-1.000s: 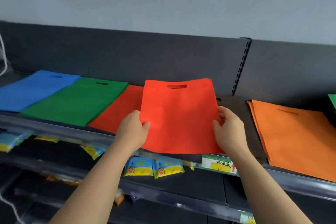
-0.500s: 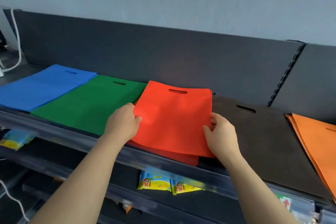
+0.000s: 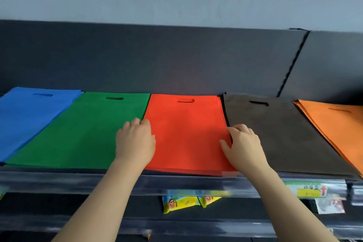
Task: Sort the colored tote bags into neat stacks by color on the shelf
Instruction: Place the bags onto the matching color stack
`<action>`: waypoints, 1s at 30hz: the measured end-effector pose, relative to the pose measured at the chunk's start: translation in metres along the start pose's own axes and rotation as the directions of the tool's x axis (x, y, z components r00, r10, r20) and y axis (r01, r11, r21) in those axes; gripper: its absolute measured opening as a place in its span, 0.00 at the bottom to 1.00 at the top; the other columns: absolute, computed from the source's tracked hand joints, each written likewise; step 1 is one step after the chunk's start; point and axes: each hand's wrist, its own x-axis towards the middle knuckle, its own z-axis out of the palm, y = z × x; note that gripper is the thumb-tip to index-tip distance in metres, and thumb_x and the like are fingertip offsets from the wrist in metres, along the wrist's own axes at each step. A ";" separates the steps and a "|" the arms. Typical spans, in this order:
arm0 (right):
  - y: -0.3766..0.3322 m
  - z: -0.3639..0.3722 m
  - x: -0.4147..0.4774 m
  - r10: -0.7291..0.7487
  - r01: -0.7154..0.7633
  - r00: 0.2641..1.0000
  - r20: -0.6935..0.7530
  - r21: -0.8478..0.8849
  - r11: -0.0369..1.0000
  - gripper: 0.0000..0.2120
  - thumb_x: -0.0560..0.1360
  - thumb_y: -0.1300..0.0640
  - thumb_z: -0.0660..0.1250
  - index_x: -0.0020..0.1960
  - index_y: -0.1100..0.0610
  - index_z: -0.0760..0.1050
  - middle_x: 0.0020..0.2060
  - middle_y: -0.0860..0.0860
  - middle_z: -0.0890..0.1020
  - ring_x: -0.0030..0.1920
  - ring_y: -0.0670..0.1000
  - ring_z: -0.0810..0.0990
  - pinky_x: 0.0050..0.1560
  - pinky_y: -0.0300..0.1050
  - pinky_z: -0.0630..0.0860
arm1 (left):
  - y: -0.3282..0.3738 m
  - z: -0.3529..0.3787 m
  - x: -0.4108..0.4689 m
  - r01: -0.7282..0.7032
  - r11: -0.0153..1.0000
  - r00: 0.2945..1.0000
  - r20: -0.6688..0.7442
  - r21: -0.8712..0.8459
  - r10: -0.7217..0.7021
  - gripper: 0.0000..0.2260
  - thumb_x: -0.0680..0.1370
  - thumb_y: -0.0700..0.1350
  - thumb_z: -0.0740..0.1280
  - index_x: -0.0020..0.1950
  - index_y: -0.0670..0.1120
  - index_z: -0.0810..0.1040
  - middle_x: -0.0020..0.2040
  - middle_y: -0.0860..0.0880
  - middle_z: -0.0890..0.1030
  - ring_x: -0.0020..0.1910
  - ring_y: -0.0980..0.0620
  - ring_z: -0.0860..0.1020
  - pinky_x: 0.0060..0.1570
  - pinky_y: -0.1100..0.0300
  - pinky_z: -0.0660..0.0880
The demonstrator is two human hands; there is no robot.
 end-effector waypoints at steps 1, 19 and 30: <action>0.000 -0.002 -0.005 0.011 -0.010 1.000 -0.021 0.044 0.999 0.16 0.76 0.51 0.63 0.61 0.57 0.75 0.60 0.54 0.75 0.57 0.58 0.74 0.58 0.50 0.69 | 0.004 0.000 0.000 -0.032 0.998 0.999 -0.010 -0.046 0.032 0.15 0.78 0.51 0.62 0.61 0.45 0.73 0.57 0.46 0.77 0.55 0.45 0.75 0.52 0.52 0.72; 0.150 -0.072 -0.093 0.324 -0.313 0.928 -0.182 0.088 0.946 0.22 0.78 0.53 0.62 0.70 0.57 0.67 0.68 0.50 0.71 0.67 0.52 0.69 0.66 0.46 0.67 | 0.207 -0.010 -0.039 -0.497 0.785 0.862 -0.104 -0.371 0.497 0.14 0.78 0.52 0.61 0.61 0.48 0.75 0.54 0.51 0.78 0.53 0.47 0.74 0.52 0.54 0.71; 0.316 -0.130 -0.116 0.397 -0.395 0.895 -0.203 0.051 0.917 0.23 0.78 0.51 0.62 0.71 0.57 0.67 0.69 0.50 0.71 0.68 0.52 0.69 0.68 0.48 0.66 | 0.382 -0.014 -0.070 -0.544 0.728 0.826 -0.112 -0.417 0.553 0.16 0.80 0.54 0.59 0.63 0.49 0.74 0.57 0.52 0.78 0.55 0.51 0.75 0.54 0.56 0.73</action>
